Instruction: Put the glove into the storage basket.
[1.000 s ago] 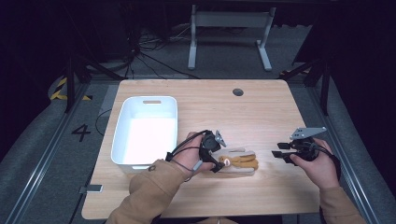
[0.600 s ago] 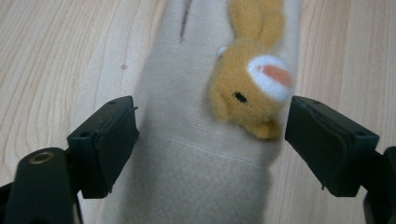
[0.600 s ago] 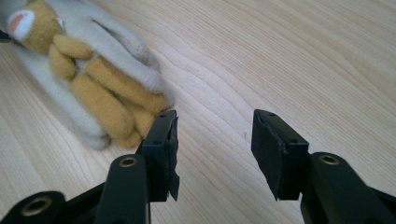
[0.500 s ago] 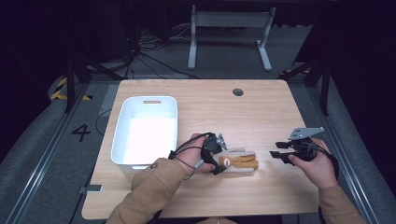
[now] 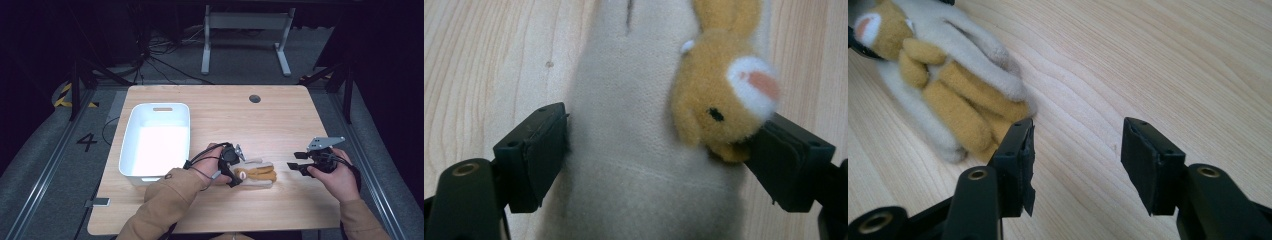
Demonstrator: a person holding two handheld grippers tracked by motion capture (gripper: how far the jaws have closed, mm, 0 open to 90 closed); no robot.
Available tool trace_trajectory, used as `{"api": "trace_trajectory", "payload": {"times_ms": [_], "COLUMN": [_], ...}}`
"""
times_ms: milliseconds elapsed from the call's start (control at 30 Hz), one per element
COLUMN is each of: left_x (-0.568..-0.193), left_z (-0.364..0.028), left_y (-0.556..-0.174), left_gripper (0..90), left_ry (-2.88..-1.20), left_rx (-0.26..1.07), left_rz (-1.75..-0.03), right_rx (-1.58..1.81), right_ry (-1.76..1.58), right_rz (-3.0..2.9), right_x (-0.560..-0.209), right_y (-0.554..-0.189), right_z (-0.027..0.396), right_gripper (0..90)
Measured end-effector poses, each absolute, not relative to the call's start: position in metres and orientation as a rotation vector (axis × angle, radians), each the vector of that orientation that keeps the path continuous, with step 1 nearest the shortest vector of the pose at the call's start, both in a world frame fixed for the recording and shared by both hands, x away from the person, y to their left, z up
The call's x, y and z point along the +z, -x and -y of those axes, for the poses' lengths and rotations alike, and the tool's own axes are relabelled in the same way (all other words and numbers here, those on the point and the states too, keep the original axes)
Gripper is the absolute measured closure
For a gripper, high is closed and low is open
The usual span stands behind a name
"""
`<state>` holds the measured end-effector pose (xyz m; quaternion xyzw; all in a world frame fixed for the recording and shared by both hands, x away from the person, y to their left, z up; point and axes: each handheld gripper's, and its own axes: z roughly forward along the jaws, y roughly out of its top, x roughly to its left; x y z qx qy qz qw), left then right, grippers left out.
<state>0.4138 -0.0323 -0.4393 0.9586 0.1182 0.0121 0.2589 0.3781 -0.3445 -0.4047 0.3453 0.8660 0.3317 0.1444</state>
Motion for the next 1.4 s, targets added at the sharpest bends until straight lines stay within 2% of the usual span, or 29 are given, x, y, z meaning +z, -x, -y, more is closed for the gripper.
{"api": "trace_trajectory", "payload": {"times_ms": [700, 1100, 1400], "left_x": [-0.45, -0.464, -0.472], "left_z": [0.044, 0.036, 0.03], "left_y": [-0.409, -0.404, -0.403], "left_gripper": [13.5, 4.8, 1.8], "left_ry": [-2.644, -2.478, -2.399], "left_rx": [0.042, 0.093, 0.102], "left_rz": [-0.32, -0.318, -0.308], "right_rx": [0.964, 0.963, 0.965], "right_ry": [-0.995, -0.997, -0.995], "right_rz": [-2.499, -2.501, -2.5], "right_x": [-0.406, -0.406, -0.406], "right_y": [-0.379, -0.379, -0.379], "right_z": [0.342, 0.342, 0.341], "right_gripper": [46.8, 46.7, 46.7]}}
